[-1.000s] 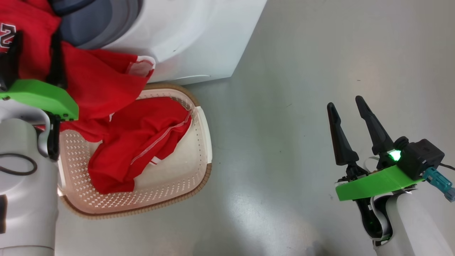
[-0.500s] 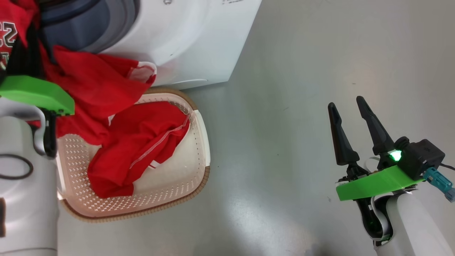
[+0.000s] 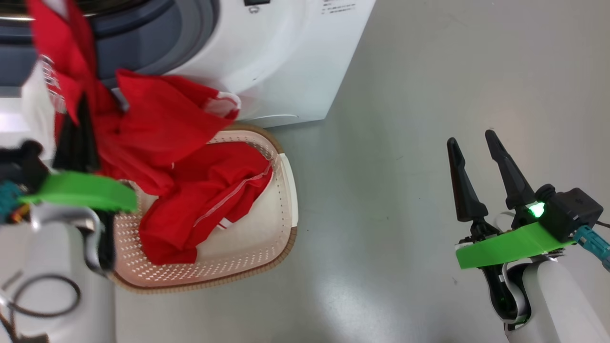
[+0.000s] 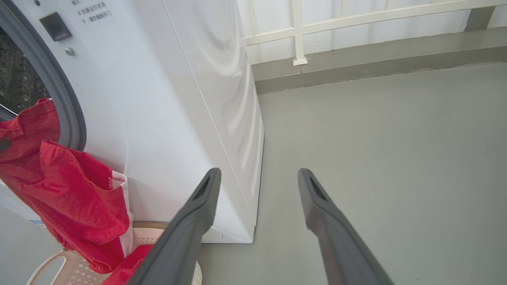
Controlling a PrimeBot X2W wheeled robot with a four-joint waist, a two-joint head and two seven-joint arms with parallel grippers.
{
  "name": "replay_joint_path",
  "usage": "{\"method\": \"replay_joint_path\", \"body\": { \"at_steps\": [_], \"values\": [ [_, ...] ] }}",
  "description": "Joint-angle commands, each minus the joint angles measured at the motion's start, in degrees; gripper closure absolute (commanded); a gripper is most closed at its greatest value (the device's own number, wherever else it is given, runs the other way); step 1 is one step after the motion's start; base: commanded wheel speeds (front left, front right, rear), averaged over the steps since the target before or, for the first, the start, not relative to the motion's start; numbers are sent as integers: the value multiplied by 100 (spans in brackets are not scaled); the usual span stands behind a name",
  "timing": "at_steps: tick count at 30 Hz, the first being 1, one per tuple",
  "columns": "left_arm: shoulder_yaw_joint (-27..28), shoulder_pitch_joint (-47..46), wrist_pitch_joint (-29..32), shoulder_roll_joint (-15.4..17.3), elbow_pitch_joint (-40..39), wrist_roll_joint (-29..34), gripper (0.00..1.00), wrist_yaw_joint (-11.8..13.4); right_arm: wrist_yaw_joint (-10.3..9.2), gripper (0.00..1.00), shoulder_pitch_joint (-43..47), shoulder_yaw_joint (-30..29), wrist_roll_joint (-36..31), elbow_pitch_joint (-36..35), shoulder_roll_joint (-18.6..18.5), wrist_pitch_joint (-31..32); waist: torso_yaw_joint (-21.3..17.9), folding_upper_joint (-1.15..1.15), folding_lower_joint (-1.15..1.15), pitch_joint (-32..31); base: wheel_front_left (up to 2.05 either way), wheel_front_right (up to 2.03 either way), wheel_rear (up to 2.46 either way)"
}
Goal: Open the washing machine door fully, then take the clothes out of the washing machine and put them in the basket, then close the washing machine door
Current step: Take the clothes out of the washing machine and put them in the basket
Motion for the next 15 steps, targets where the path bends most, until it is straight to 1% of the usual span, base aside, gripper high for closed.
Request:
{"method": "replay_joint_path", "body": {
  "at_steps": [1,7,9,12,15],
  "values": [
    [33,352,-23,126,-244,-111,100,-31,42,0,181,110,6,-102,12,-36,61,0,0,-49,0,0,0],
    [-178,869,-23,-11,-365,-263,100,-32,42,0,190,87,6,-96,11,-36,146,0,0,-56,0,0,0],
    [-341,968,-23,-39,-286,-288,100,-32,42,0,175,100,7,-104,12,-36,153,0,0,-16,0,0,0],
    [-747,1058,-23,-62,-109,-335,100,-32,42,0,141,106,5,-123,11,-36,159,0,0,60,0,0,0],
    [-884,1056,-23,-68,52,-426,100,-32,42,0,116,103,3,-135,8,-36,151,0,0,128,0,0,0]
  ]
}}
